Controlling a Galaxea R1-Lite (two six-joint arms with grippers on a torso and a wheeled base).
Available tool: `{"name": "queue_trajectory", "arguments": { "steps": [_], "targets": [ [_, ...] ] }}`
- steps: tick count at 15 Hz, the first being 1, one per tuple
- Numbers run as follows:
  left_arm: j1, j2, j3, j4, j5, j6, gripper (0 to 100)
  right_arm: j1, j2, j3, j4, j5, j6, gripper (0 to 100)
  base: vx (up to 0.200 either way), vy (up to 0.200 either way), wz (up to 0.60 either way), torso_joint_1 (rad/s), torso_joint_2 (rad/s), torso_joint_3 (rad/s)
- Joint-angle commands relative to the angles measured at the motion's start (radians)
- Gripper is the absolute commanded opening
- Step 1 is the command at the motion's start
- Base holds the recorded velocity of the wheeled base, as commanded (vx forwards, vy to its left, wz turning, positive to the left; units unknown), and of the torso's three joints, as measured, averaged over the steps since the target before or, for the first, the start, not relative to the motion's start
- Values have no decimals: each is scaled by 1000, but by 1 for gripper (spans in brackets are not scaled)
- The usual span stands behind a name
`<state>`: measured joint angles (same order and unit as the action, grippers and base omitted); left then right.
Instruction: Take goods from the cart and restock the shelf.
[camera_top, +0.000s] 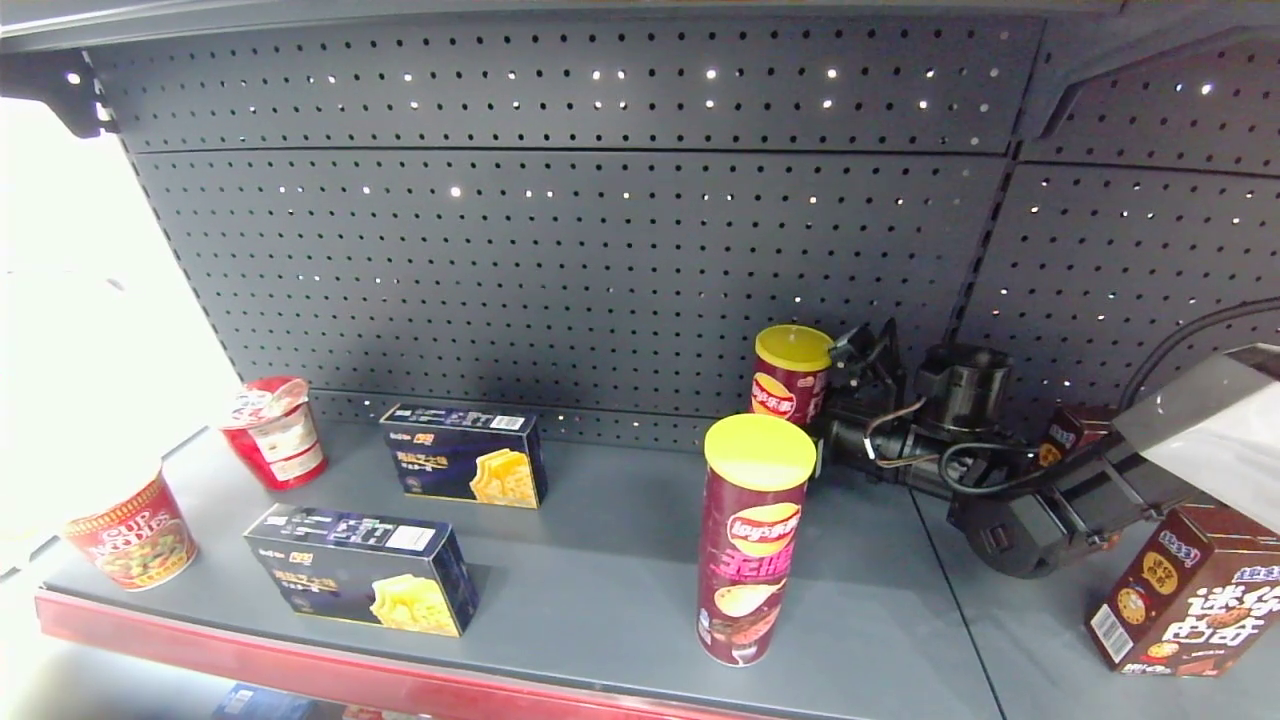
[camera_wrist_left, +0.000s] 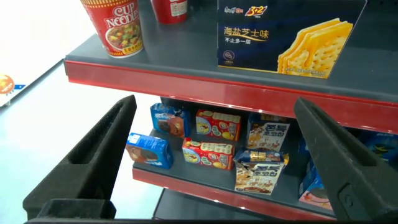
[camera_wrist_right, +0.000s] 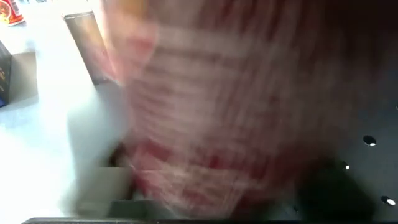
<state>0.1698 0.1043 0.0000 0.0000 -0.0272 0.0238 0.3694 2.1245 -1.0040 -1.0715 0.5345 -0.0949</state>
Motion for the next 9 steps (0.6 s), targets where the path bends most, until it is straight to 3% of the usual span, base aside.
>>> {"name": "queue_trajectory", "arguments": {
  "steps": [1, 9],
  "targets": [
    [0, 2, 0, 0, 0, -1, 100, 0, -12, 2, 5, -2, 0, 100, 0, 0, 0, 0, 0, 0],
    [0, 2, 0, 0, 0, -1, 100, -10, -130, 145, 13, -74, -34, 100, 0, 0, 0, 0, 0, 0]
  ]
}}
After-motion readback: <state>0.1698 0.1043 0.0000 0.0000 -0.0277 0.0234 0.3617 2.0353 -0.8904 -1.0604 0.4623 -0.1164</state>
